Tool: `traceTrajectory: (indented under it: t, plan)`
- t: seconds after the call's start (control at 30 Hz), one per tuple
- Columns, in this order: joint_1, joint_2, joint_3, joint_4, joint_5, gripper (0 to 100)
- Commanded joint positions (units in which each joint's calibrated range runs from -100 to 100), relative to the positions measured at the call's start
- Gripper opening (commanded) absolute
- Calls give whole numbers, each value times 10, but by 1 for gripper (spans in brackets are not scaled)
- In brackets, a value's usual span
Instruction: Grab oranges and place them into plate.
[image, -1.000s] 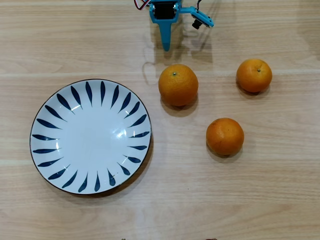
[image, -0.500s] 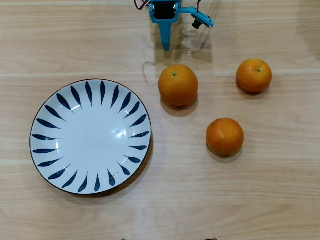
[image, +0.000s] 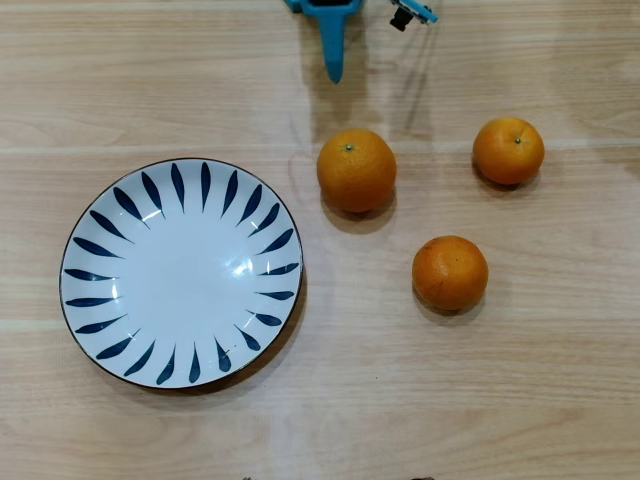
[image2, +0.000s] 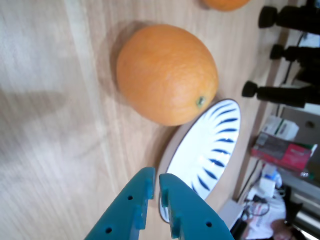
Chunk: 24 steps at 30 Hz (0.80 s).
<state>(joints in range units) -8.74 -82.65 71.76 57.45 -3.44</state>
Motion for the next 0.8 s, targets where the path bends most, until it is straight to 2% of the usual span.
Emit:
traceTrajectory:
  t: [0.0, 0.17, 0.2, 0.3, 0.43, 0.5, 0.77]
  plan:
    - [-17, 119, -142, 0, -16, 2]
    - [-16, 177, -168, 0, -133, 2]
    - [-16, 190, -168, 0, -199, 2]
    - [-17, 203, -168, 0, -313, 2]
    - [-30, 210, -168, 0, -428, 2]
    - [-38, 210, -168, 0, -450, 2]
    - [-41, 209, -171, -5, -454, 2]
